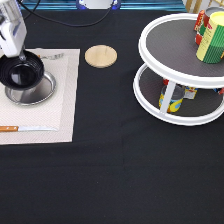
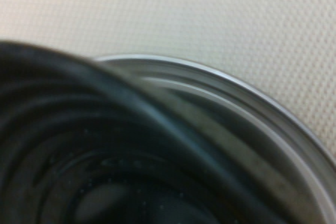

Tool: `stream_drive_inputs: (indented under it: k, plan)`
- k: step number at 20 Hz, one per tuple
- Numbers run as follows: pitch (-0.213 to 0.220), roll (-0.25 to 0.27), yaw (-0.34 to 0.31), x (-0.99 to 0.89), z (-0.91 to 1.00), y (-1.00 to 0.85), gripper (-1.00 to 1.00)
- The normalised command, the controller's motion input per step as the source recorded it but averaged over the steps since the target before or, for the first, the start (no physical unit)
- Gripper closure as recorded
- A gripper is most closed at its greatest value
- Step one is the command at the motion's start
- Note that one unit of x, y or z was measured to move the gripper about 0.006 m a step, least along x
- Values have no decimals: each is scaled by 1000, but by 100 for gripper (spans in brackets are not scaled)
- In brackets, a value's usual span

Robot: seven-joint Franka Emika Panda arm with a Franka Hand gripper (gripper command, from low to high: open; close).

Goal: Pick up the bowl from the lazy Susan and put bowl on the plate

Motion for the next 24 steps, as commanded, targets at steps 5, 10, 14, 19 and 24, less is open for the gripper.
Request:
stream_drive_inputs:
  k: [5, 10, 14, 19, 24]
  plan:
    - [125, -65, 0, 285, -95, 309, 100]
    - [133, -34, 0, 586, -55, 42, 100]
    - [147, -25, -30, 344, -67, -69, -100]
    - [105, -87, -39, -76, 205, 78, -100]
    - [131, -66, 1, -78, 490, 241, -100]
